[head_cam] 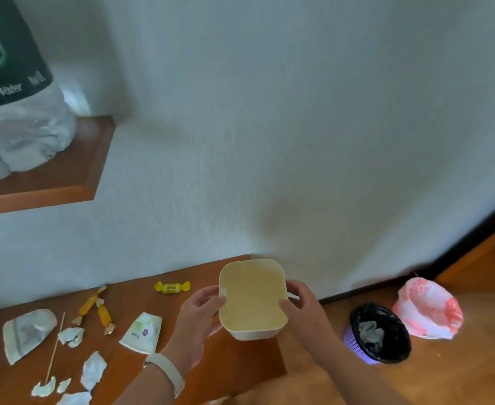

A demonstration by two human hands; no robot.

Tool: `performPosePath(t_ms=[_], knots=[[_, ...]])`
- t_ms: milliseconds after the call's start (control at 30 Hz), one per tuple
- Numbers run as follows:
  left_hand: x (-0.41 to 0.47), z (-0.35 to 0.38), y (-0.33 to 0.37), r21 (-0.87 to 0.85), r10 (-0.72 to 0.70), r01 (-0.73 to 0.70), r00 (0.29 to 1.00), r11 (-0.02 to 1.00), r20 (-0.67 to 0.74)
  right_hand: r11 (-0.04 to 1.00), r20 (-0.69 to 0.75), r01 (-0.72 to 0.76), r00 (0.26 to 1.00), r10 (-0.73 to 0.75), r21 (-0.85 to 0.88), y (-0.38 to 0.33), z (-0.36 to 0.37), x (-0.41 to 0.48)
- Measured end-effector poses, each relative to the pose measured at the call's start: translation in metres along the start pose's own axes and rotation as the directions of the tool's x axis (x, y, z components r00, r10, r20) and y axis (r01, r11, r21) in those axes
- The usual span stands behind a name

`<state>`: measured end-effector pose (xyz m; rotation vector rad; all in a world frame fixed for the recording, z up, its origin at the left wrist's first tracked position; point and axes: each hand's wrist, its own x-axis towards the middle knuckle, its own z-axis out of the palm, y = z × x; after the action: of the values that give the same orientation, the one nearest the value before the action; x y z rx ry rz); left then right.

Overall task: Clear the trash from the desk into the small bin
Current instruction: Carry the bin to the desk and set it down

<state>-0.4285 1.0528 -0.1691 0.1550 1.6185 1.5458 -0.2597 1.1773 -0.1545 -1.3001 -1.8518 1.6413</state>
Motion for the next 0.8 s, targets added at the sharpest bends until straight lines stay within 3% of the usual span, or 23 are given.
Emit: performPosePath(t_ms=[433,800], knots=[[0.082,-0.025,0.014,-0.034,-0.061,0.057,0.99,0.998,-0.13,0.997,0.166,-0.08,0.983,0.079,-0.006,-0.003,0.04,0.108],[0.115,-0.019,0.013,-0.013,-0.102,0.102,0.96,0.995,-0.259,0.992,0.365,-0.122,0.922,0.128,-0.039,0.003,0.043,0.165]])
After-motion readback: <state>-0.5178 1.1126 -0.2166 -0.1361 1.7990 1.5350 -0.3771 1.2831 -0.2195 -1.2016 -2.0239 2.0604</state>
